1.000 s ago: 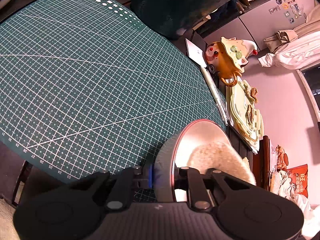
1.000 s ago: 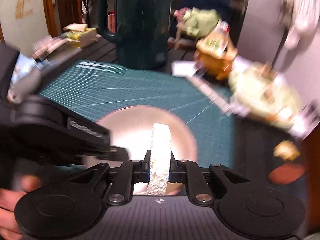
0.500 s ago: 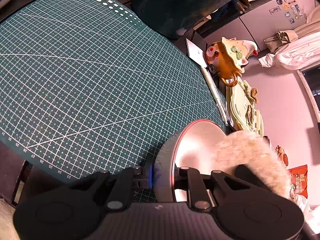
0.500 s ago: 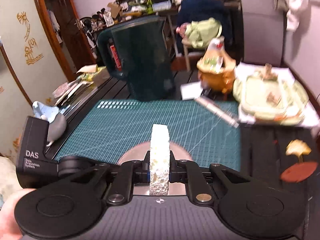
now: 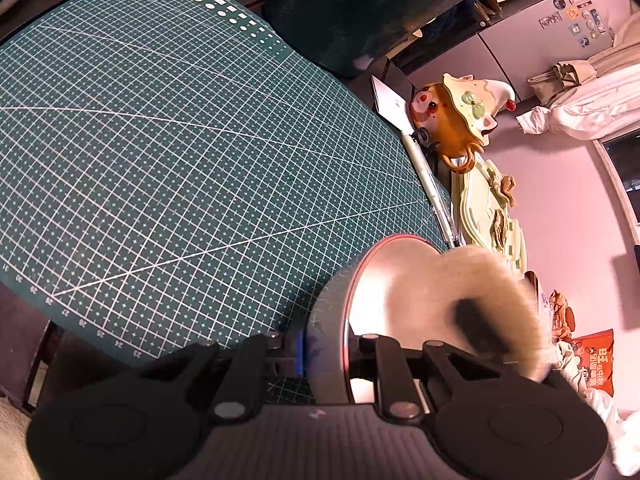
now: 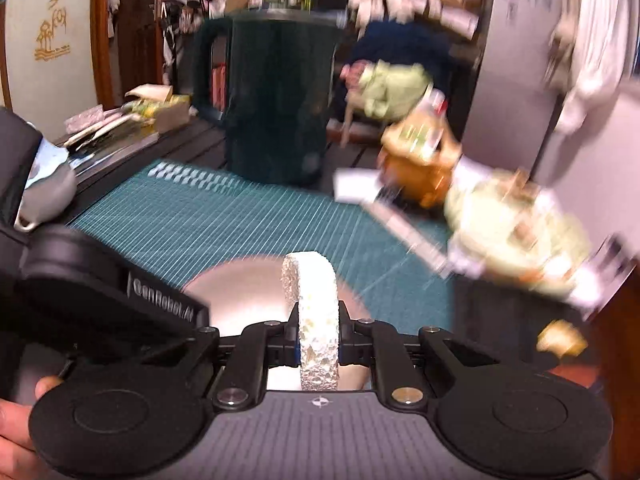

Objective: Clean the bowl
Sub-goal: 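Wipe the sponge in circles across the bowl bottom with the right gripper, then tilt the bowl with the left gripper while the right gripper scrubs inside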

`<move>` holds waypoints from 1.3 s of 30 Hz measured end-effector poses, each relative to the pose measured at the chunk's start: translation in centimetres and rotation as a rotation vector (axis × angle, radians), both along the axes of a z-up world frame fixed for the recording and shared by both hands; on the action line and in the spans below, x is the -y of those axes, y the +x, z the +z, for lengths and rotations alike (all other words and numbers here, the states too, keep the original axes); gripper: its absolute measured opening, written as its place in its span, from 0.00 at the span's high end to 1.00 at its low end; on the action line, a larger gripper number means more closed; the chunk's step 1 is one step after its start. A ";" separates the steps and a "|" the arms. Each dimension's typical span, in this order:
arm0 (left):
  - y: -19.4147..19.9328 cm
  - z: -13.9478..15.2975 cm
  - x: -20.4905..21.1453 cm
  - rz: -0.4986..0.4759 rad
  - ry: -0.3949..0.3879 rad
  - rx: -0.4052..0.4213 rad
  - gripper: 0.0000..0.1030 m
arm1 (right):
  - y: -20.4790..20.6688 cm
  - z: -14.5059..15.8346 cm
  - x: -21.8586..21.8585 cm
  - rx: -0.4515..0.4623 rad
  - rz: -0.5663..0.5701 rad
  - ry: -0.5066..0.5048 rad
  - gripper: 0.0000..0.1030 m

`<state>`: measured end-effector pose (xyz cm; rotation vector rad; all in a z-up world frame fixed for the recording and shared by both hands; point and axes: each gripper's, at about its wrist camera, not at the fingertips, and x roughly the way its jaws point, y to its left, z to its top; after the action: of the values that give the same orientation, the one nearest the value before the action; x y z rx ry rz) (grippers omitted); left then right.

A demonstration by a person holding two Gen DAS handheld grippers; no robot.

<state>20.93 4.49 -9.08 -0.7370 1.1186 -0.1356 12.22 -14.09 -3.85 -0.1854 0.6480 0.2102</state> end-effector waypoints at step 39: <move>-0.7 2.0 4.5 -0.179 0.145 -0.051 0.87 | 2.3 0.8 9.0 -0.272 -0.142 0.378 0.88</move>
<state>20.19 -0.04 -7.07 -0.5134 1.2293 -0.1853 14.47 -23.05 -3.02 0.2569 0.8741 0.2192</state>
